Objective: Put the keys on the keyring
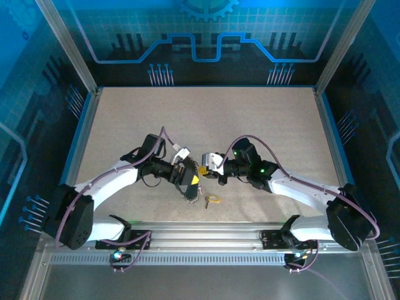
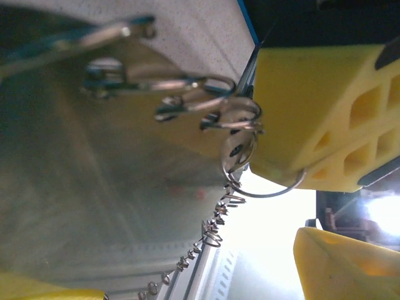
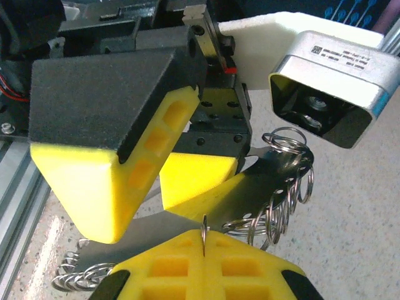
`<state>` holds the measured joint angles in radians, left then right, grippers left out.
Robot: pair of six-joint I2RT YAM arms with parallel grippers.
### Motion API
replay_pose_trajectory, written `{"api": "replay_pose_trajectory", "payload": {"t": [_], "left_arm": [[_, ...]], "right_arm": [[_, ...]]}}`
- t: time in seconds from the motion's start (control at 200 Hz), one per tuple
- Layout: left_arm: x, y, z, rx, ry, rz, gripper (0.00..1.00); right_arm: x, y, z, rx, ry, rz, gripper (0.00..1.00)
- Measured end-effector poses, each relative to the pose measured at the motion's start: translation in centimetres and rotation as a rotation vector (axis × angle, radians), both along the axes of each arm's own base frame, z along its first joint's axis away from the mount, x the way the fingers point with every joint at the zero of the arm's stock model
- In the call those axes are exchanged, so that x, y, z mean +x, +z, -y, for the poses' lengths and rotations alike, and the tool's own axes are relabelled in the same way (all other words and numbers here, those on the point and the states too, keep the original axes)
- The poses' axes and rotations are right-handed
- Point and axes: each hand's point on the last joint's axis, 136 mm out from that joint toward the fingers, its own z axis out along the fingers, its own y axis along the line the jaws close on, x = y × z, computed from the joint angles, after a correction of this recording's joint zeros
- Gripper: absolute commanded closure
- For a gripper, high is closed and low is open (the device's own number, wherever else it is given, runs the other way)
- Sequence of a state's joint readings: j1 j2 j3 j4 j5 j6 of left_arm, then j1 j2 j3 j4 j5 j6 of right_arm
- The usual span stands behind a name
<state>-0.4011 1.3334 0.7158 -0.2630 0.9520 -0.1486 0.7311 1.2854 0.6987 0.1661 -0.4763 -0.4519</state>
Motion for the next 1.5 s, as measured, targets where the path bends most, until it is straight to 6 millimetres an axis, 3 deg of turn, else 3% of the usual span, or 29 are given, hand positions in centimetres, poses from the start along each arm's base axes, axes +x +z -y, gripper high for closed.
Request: {"api": "replay_pose_trajectory", "payload": {"t": [0.215, 0.59, 0.665, 0.695, 0.9, 1.181, 1.276, 1.441, 1.501], "left_arm": [[1.0, -2.3, -0.3, 0.04, 0.028, -0.091, 0.23], [3.6, -5.4, -0.7, 0.088, 0.076, -0.195, 0.22], [3.7, -5.9, -0.7, 0.106, 0.082, -0.215, 0.03], [3.8, -6.2, -0.8, 0.118, 0.088, -0.224, 0.01], [4.1, -6.1, -0.9, 0.144, 0.101, -0.235, 0.01], [5.3, -4.3, -1.1, 0.196, 0.13, -0.218, 0.01], [5.3, -4.4, -1.1, 0.193, 0.117, -0.228, 0.08], [5.3, -4.7, -1.0, 0.182, 0.086, -0.193, 0.4], [5.3, -4.8, -1.1, 0.187, 0.076, -0.172, 0.42]], "right_arm": [[1.2, -3.0, -0.1, -0.004, -0.047, -0.067, 1.0], [3.3, -5.4, -0.4, -0.019, -0.14, -0.114, 1.0], [3.5, -6.1, -0.2, -0.027, -0.159, -0.129, 1.0], [3.6, -6.3, -0.1, -0.026, -0.165, -0.134, 1.0], [4.0, -7.0, 0.3, -0.029, -0.197, -0.148, 1.0], [4.7, -6.7, 0.1, 0.005, -0.212, -0.144, 1.0], [4.8, -6.9, 0.0, 0.005, -0.216, -0.153, 1.0], [4.8, -7.0, 0.1, 0.007, -0.225, -0.17, 1.0], [4.8, -7.0, 0.1, 0.007, -0.232, -0.175, 1.0]]}}
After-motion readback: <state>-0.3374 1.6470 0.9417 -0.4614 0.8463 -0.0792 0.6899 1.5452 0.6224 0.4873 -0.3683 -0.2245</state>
